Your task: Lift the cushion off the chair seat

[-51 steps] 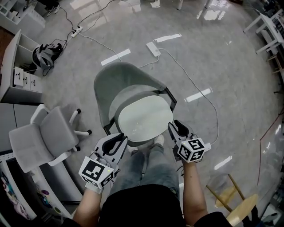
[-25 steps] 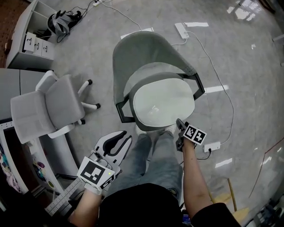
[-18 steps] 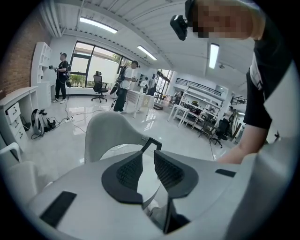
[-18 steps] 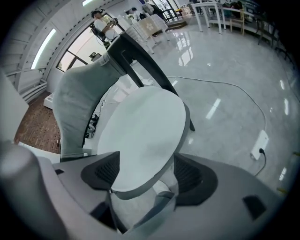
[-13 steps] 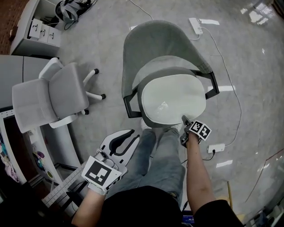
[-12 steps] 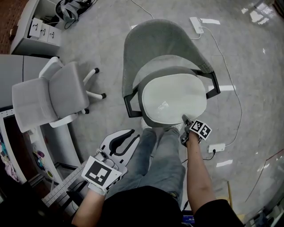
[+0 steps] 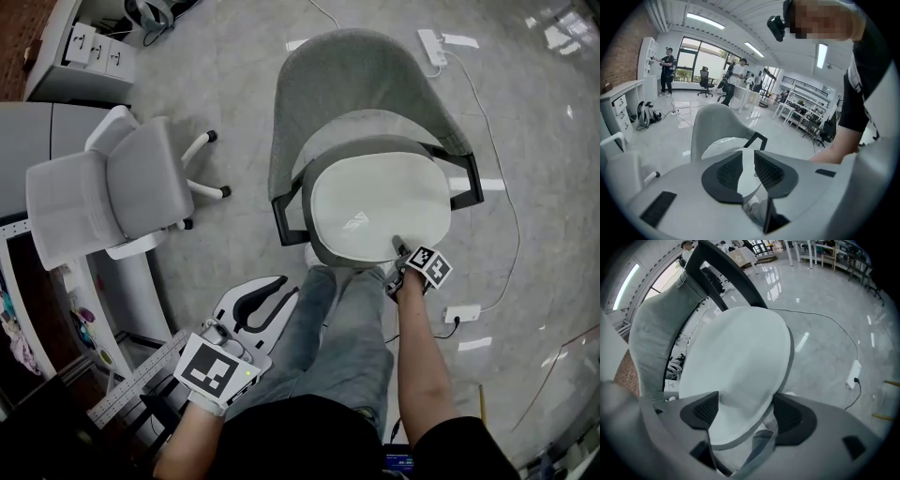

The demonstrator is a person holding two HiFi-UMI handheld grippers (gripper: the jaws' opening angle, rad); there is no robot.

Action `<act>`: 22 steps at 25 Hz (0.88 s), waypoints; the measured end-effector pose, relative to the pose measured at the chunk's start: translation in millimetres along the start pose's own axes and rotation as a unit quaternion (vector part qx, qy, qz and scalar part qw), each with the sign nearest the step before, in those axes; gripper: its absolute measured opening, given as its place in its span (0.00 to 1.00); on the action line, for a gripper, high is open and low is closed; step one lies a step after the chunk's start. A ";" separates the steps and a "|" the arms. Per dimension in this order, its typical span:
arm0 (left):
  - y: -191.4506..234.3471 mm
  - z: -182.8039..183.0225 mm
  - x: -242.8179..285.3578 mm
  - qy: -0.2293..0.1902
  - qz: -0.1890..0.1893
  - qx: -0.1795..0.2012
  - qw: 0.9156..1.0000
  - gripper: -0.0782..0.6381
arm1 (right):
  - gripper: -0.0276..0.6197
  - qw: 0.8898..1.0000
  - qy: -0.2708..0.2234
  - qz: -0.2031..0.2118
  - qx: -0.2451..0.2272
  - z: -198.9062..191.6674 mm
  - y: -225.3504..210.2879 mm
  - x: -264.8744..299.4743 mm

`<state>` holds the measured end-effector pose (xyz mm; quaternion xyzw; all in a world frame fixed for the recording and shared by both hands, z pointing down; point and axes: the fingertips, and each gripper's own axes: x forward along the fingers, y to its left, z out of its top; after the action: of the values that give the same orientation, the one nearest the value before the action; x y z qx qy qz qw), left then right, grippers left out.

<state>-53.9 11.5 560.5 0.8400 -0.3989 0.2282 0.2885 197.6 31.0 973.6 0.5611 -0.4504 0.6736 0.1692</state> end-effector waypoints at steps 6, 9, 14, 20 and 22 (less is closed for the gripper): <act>7.1 -1.3 -2.2 0.005 0.004 -0.016 1.000 0.21 | 0.48 0.999 0.007 -0.040 -0.011 -0.1 -5.2 -4.3; 9.5 0.2 -2.7 0.001 0.006 -0.019 1.000 0.21 | 0.42 0.998 0.003 -0.050 -0.023 2.5 -3.9 -6.1; 14.3 -0.7 -5.6 -0.001 0.010 -0.022 1.000 0.21 | 0.21 0.997 -0.016 -0.052 -0.049 6.1 23.3 -4.4; 20.0 2.2 -11.7 -0.010 0.017 -0.022 1.000 0.21 | 0.13 0.996 -0.033 -0.058 -0.057 10.8 44.6 -3.1; 21.3 1.8 -14.7 -0.011 0.019 -0.025 0.999 0.21 | 0.12 0.995 -0.040 -0.056 -0.068 12.2 48.1 -5.8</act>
<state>-79.2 7.3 556.6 0.8273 -0.4235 0.2140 0.3006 171.4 -2.9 947.8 0.5988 -0.4694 0.6082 0.2263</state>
